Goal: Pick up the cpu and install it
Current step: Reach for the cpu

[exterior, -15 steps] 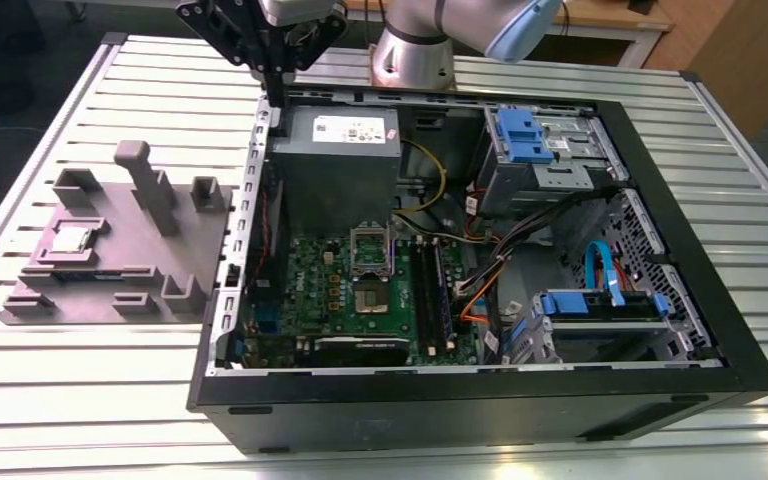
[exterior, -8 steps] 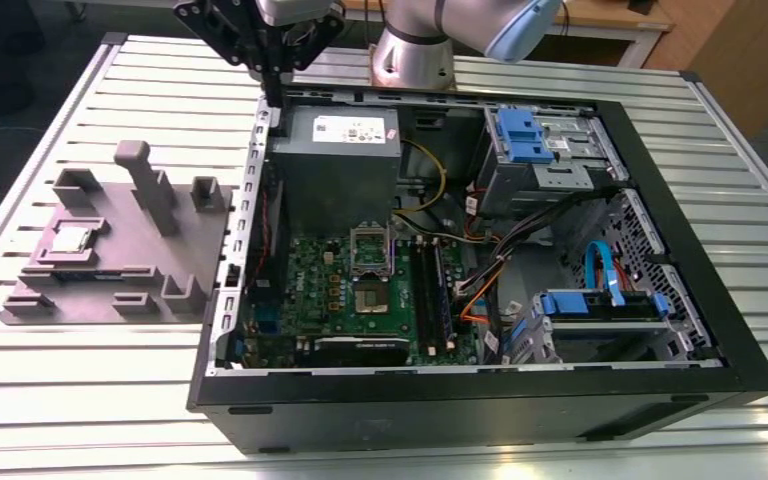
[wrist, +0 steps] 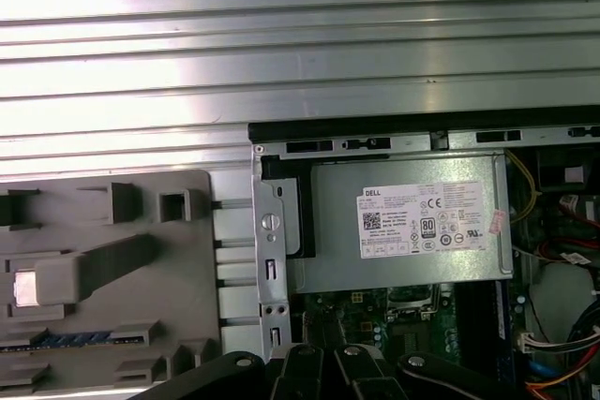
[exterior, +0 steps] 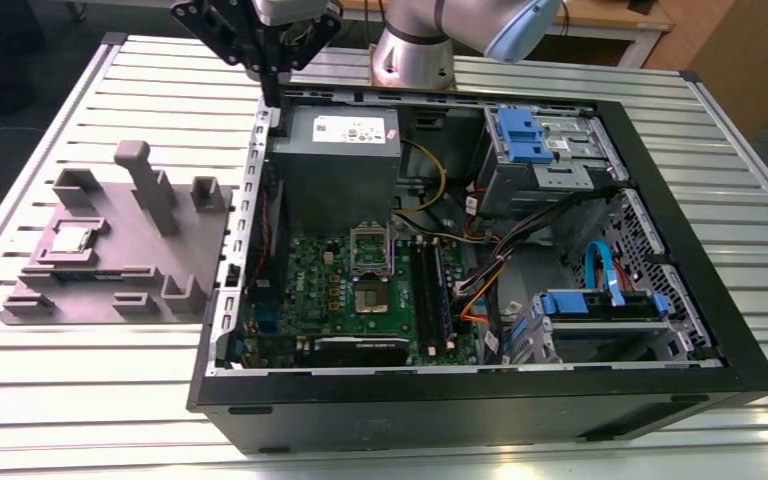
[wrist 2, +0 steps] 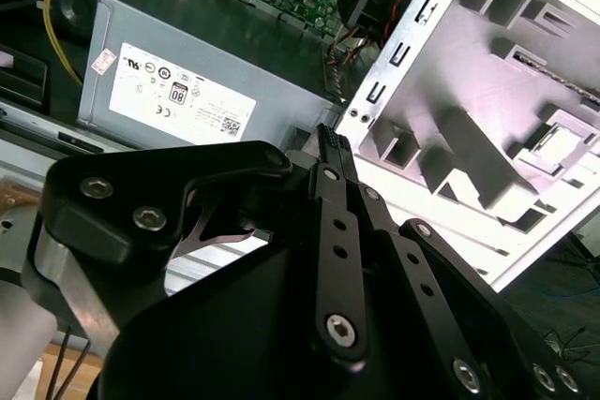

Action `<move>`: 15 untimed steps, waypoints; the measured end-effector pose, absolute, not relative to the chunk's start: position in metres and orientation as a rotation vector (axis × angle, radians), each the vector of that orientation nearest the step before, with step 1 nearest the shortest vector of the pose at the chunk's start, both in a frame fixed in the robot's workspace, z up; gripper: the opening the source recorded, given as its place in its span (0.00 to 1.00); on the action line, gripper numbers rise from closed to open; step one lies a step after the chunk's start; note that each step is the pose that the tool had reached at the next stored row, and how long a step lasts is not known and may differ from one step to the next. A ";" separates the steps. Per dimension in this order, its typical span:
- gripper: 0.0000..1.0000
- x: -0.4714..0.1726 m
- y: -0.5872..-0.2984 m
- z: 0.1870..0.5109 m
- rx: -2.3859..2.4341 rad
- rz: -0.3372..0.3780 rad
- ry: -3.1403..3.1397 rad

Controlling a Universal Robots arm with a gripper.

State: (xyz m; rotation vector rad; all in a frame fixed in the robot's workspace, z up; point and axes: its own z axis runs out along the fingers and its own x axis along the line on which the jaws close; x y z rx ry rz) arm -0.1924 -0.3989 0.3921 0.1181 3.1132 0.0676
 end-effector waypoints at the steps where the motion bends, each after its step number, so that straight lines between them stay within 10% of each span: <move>1: 0.10 -0.193 -0.399 0.392 0.118 0.068 3.113; 15: 0.10 -0.196 -0.399 0.392 0.118 0.068 3.113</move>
